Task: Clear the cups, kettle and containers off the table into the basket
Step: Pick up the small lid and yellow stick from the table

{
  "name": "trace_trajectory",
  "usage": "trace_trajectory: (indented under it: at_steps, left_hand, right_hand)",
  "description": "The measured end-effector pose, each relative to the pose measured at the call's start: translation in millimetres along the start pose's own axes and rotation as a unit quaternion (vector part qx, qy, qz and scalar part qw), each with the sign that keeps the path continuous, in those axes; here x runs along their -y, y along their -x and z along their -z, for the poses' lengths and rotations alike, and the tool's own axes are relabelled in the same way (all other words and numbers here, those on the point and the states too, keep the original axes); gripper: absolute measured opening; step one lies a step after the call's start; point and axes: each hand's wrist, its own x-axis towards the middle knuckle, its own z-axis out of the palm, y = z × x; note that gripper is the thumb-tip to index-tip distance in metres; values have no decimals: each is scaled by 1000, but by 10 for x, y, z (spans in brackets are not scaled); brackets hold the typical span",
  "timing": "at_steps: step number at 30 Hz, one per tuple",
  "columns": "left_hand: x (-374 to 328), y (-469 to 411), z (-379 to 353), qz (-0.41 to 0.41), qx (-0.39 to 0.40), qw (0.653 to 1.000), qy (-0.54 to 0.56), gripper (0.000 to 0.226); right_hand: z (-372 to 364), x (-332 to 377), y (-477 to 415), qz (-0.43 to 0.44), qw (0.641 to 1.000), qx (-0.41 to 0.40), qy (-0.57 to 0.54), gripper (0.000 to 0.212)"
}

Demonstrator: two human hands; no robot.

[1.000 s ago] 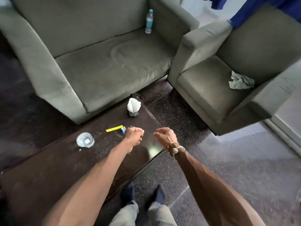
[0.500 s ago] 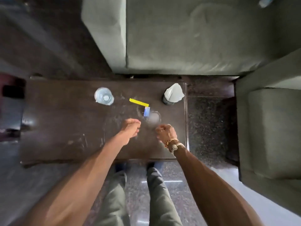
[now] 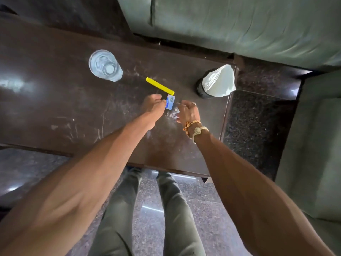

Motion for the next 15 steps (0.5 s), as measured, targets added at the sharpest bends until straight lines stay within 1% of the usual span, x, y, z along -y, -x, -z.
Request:
trace_trajectory:
  at_steps: [1,2,3,5,8,12,15]
  left_hand:
    - [-6,-59,-38,-2,4,1000,0,42]
    - [-3,-105,-78,-4,9,1000,-1,42]
    - [7,-143,-119,-8,15,1000,-4,40]
    - [33,-186,-191,-12,27,1000,-2,32]
    - [62,-199,-216,-3,39,999,10,30]
    - [80,55,-92,-11,74,997,25,28]
    - [89,323,65,-11,74,996,41,26]
  right_hand:
    - [-41,5,-76,10,1000,10,11,63]
    - [-89,-66,-230,19,999,21,24,73]
    - [-136,-101,-331,27,999,24,27,77]
    - [-196,-77,-364,14,1000,4,7,72]
    - [-265,-55,-349,1,1000,-26,-15,49]
    - [-287,-31,-38,-5,999,-34,-28,55]
    - [-277,-11,317,-6,999,-36,-32,43]
